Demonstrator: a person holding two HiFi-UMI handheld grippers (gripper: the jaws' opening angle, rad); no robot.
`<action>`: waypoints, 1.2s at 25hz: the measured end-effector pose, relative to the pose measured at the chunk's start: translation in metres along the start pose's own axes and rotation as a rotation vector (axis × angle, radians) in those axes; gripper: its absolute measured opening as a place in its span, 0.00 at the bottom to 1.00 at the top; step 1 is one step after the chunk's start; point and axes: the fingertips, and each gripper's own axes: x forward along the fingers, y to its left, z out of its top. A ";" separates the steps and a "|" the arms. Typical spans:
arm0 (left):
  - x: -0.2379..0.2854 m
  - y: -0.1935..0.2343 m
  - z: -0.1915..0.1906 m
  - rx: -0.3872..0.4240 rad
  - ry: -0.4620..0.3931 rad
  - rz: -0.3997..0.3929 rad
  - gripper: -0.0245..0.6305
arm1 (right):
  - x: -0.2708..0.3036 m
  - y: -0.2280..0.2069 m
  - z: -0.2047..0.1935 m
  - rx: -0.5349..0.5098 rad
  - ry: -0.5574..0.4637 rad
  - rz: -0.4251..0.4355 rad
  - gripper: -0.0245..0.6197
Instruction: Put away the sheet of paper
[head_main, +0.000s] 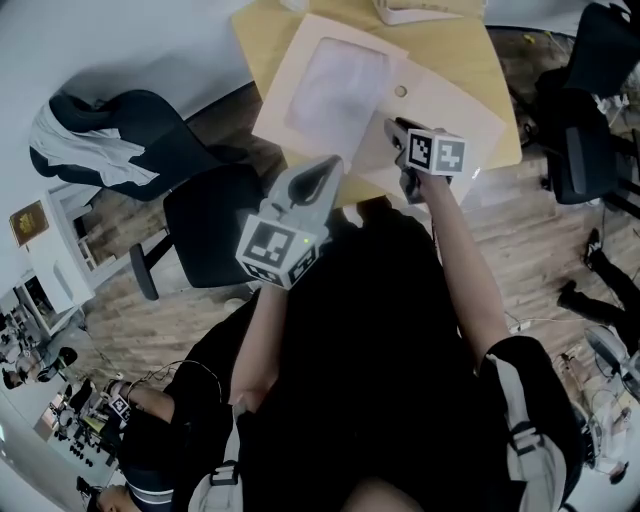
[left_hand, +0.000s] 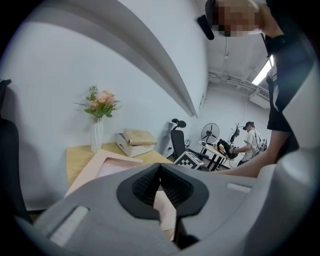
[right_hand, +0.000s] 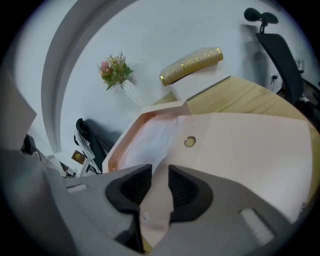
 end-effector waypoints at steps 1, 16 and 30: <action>0.001 -0.003 0.001 0.003 -0.004 -0.006 0.05 | -0.006 0.000 0.002 -0.003 -0.010 0.000 0.21; 0.016 -0.030 0.038 0.062 -0.090 -0.085 0.05 | -0.117 0.043 0.037 -0.123 -0.209 0.075 0.21; -0.002 -0.042 0.084 0.104 -0.178 -0.057 0.05 | -0.209 0.101 0.089 -0.300 -0.450 0.183 0.18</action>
